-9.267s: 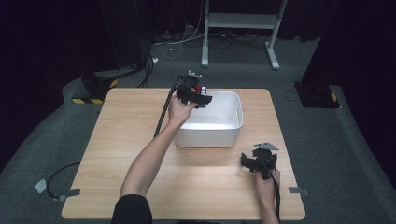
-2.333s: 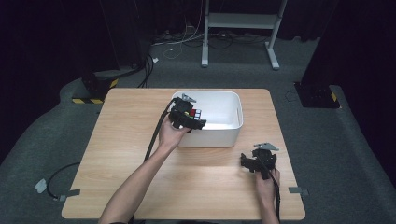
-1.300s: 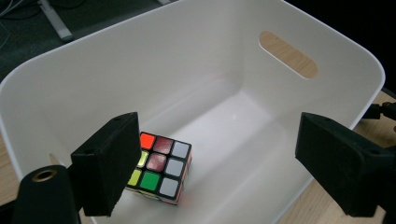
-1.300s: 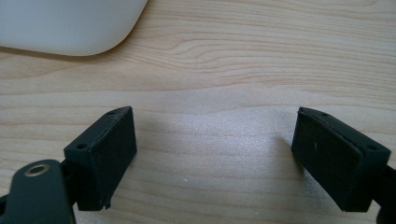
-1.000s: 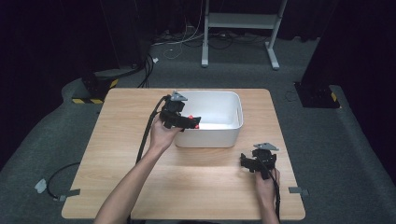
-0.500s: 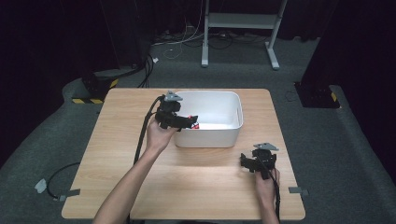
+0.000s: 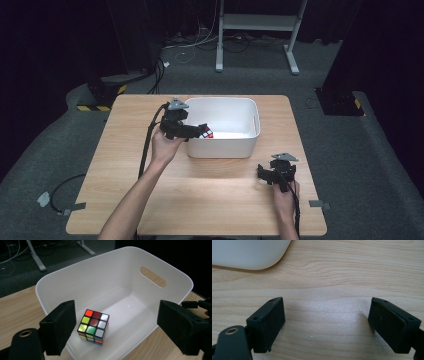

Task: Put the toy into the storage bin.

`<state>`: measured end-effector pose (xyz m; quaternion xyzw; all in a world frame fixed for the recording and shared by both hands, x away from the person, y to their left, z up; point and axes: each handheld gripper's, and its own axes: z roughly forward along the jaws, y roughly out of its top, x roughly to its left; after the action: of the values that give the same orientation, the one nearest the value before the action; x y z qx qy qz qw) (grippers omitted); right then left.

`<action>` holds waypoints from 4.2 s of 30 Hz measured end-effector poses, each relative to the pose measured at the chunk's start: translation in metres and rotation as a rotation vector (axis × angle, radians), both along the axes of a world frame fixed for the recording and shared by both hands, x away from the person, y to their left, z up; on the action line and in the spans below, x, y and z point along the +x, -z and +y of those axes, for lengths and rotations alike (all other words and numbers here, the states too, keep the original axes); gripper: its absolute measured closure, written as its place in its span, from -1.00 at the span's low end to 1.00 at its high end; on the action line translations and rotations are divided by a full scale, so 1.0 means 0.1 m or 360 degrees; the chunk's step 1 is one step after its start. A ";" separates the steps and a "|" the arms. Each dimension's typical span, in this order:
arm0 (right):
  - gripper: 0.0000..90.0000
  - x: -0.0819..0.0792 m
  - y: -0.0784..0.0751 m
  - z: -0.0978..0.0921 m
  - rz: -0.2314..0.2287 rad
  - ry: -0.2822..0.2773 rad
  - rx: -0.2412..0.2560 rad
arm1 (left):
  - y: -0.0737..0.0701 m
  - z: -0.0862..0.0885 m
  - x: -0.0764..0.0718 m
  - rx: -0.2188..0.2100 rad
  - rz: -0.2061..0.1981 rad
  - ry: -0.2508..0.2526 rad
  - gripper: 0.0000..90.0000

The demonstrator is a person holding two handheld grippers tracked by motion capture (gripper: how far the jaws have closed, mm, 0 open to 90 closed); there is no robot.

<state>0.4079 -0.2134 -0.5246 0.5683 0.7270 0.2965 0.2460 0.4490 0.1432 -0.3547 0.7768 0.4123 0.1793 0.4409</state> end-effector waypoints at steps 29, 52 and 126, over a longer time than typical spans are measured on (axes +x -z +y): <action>-0.69 0.00 0.00 0.00 0.0000 0.0000 -0.0001 | -0.05 0.17 -0.18 -0.0044 -0.0010 -0.0006 -0.64; -0.69 0.00 0.00 0.00 0.0000 0.0001 0.0000 | -0.04 0.37 -0.34 -0.0045 0.0008 -0.0055 -0.64; -0.69 0.00 0.00 0.01 0.0000 0.0005 0.0000 | 0.26 0.87 -0.82 -0.0215 -0.0018 -0.0208 -0.62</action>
<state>0.4074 -0.2128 -0.5246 0.5694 0.7261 0.2963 0.2464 0.3669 0.2305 -0.3802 0.7157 0.4707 0.1840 0.4820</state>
